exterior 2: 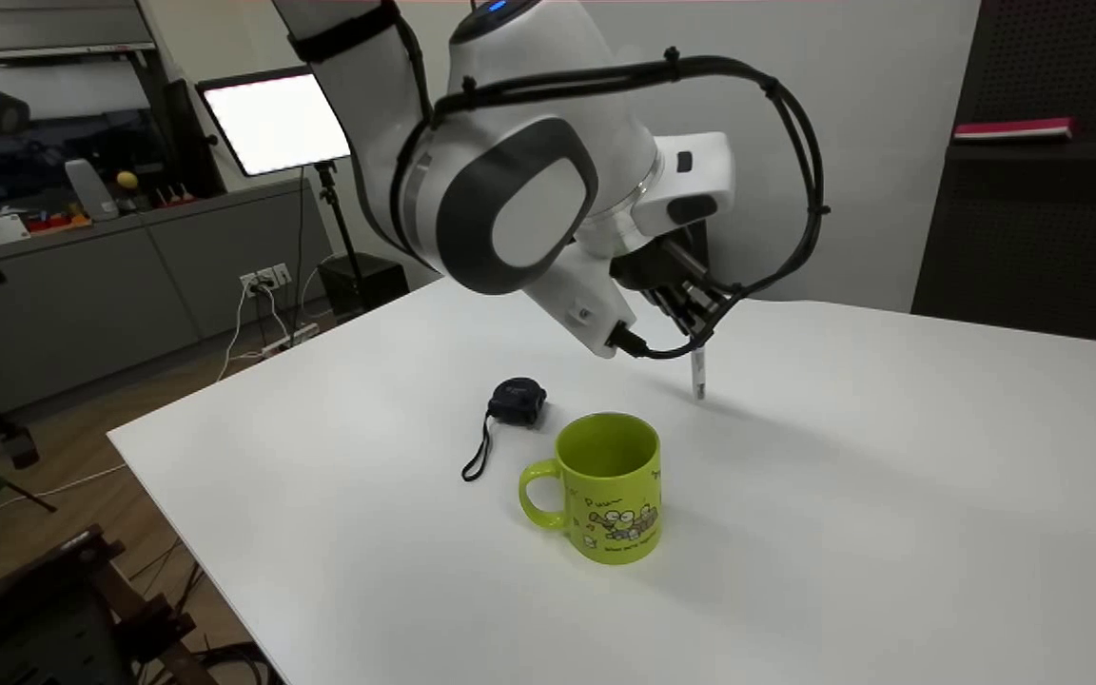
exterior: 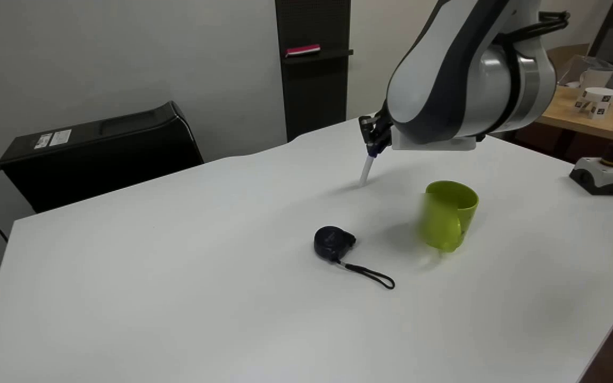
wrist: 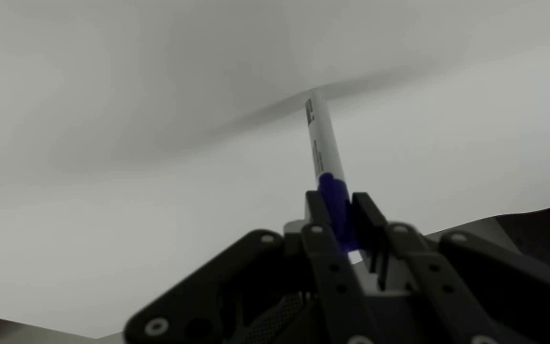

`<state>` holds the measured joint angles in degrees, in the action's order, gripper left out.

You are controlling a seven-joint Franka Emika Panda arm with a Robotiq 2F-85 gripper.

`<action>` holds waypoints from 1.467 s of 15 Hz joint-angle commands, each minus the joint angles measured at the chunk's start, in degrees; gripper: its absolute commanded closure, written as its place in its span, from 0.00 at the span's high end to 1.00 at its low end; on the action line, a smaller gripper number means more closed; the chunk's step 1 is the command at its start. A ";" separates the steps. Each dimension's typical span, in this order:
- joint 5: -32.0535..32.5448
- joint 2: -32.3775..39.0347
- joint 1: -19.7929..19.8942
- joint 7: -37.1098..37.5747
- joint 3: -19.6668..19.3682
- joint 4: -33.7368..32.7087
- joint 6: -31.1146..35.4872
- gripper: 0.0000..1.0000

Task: Take the blue marker out of the yellow mug

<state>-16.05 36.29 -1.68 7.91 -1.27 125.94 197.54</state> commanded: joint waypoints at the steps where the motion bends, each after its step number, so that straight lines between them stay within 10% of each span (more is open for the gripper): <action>1: 1.24 1.28 1.94 1.88 1.39 -0.07 -2.77 0.05; 2: 1.13 1.24 1.84 1.78 1.19 -0.10 -3.03 0.05; 4: 0.57 1.15 0.94 1.44 -0.06 -0.18 -4.53 0.45; 13: 1.01 2.26 -0.44 2.35 -4.12 -1.03 -16.49 0.95; 22: 3.47 -7.07 2.30 2.60 -4.91 -5.53 -43.36 1.00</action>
<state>-14.48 33.90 -0.50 7.94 -5.88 122.01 162.32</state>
